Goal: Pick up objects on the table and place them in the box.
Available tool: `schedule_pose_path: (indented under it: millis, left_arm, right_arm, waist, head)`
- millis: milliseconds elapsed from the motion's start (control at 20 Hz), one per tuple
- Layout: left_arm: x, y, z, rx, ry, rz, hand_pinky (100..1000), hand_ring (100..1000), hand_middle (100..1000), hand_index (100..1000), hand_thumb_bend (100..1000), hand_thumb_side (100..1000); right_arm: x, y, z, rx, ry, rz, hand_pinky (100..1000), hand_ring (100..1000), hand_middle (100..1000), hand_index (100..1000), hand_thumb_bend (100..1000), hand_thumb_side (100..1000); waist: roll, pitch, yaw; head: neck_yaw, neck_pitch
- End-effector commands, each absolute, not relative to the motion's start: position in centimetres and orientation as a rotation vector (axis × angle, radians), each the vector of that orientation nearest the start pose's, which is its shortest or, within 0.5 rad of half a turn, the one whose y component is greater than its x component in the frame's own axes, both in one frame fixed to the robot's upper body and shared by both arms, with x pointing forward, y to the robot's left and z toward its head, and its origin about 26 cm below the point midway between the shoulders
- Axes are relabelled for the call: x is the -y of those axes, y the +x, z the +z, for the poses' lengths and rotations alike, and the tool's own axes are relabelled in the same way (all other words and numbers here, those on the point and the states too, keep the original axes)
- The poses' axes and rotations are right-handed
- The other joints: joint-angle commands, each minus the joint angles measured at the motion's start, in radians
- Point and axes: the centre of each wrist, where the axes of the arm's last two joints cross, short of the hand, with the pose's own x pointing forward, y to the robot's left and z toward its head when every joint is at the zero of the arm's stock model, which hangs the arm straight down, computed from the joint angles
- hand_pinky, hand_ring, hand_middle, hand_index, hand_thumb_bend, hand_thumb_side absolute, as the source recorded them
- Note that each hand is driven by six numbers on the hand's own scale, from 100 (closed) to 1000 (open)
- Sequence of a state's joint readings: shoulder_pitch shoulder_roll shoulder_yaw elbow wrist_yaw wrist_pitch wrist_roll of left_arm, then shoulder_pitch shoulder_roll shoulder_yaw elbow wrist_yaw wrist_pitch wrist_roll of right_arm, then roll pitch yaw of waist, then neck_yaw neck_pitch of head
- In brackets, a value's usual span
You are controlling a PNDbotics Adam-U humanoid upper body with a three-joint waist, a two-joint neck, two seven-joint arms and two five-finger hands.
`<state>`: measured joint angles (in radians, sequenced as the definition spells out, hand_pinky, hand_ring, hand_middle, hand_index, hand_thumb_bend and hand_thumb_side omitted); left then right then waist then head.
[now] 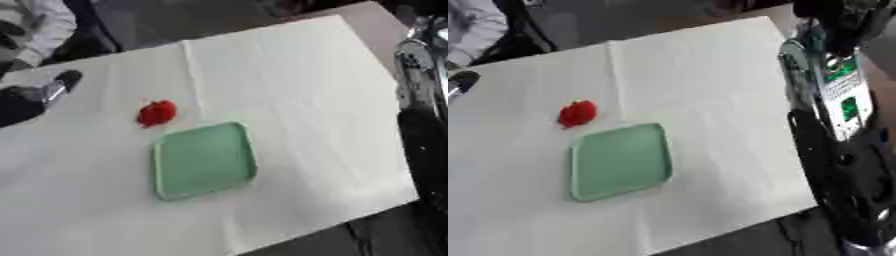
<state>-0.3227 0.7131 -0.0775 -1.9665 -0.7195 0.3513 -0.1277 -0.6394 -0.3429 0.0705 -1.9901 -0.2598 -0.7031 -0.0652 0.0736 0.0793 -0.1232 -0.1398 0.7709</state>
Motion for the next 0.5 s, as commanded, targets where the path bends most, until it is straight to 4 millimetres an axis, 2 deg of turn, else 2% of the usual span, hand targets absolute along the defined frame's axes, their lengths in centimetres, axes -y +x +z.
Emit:
schedule_pose_path:
  millis: [50,350,400,500]
  left_arm:
    - [-30.6,30.7,24.5,1.6,1.268,-1.063,345,441,623,775,646,622]
    - [-31.9,32.8,24.9,1.492,1.242,-1.197,373,443,628,772,703,593]
    - [-32.1,33.1,24.9,1.48,1.236,-1.21,386,451,640,777,740,564]
    - [-32.4,33.7,24.9,1.445,1.218,-1.242,383,454,637,779,749,550]
  right_arm:
    - [21.1,31.0,29.8,-2.963,-0.448,-0.236,224,377,427,489,134,330]
    - [20.9,31.0,29.8,-2.971,-0.457,-0.226,224,377,426,489,119,342]
    - [20.8,31.0,29.8,-2.971,-0.459,-0.225,224,377,426,489,117,344]
    - [20.8,31.0,29.8,-2.971,-0.464,-0.222,224,377,426,490,115,345]
  waist:
    - [0.0,-0.017,-0.003]
    - [0.006,-0.019,-0.013]
    - [0.007,-0.019,-0.015]
    - [0.009,-0.02,-0.019]
  head:
    - [0.01,-0.001]
    - [0.016,-0.001]
    - [0.015,-0.001]
    - [0.014,-0.001]
